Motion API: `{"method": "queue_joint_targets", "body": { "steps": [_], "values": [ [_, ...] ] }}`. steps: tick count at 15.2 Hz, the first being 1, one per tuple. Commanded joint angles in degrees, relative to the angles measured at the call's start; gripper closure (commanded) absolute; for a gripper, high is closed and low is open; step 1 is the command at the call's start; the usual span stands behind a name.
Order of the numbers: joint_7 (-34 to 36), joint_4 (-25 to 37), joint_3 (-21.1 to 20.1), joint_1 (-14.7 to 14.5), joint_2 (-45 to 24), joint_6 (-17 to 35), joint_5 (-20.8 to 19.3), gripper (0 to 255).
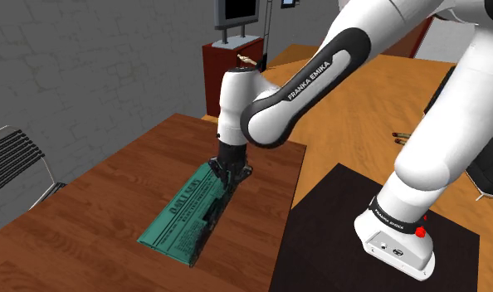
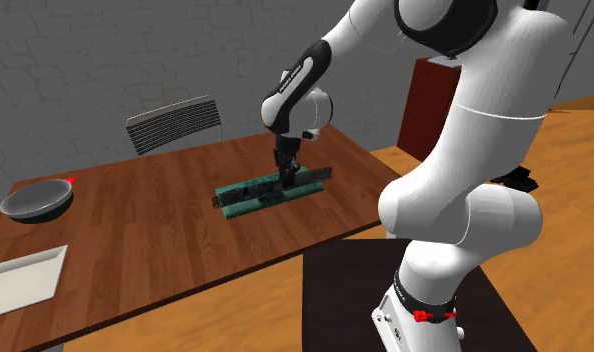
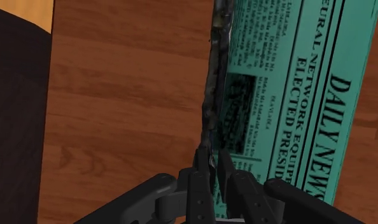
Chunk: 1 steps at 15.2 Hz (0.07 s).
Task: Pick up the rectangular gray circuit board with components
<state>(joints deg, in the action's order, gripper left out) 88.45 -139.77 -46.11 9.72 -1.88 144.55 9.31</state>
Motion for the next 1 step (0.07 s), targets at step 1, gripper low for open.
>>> {"method": "queue_joint_targets", "body": {
  "steps": [1],
  "values": [
    [-0.35, 0.23, -0.05, 0.04, 0.52, -0.65, 0.56, 255]
  ]
}}
